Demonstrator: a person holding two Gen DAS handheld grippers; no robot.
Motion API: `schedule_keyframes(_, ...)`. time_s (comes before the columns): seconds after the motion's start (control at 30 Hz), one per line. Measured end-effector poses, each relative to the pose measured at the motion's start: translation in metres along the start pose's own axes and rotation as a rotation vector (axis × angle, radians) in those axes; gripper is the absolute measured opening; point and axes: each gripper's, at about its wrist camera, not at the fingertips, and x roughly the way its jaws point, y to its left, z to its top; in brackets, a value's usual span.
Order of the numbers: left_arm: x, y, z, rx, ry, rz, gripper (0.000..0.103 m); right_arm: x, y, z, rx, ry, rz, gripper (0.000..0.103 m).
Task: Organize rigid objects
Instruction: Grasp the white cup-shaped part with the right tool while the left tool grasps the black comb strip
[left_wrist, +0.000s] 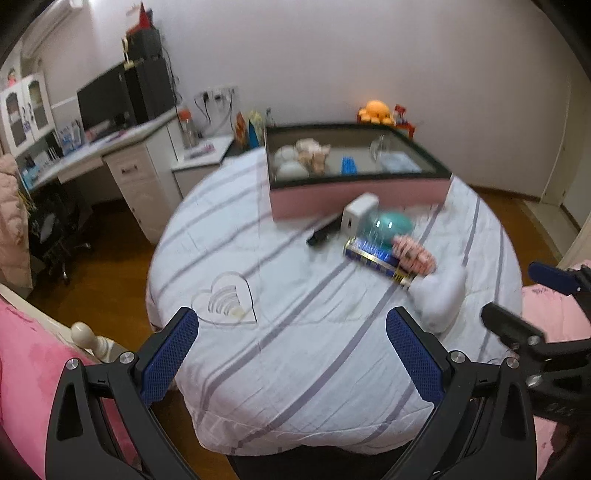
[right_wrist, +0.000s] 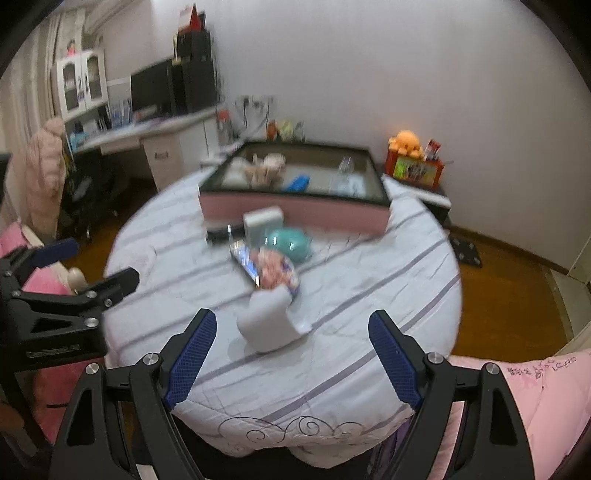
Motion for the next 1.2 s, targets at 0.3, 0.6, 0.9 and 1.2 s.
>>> schedule_keyframes(0.3,0.056,0.004,0.014,0.004,0.111,-0.025,0.103,0.077,0.013,-0.004,-0.033,0.144,0.006,0.084)
schedule_keyframes(0.6,0.128,-0.011,0.053,0.023,0.190,-0.051,0.103,0.113,-0.049,0.011,0.116,0.175,0.007,0.054)
schedule_keyframes(0.9,0.159,-0.018,0.070,0.047,0.161,-0.068,0.042,0.145,-0.088,0.035,0.135,0.167,-0.057,0.053)
schedule_keyframes(1.2,0.155,-0.013,0.072,0.015,0.199,-0.092,0.027,0.153,-0.090,0.045,0.127,0.146,-0.011,0.038)
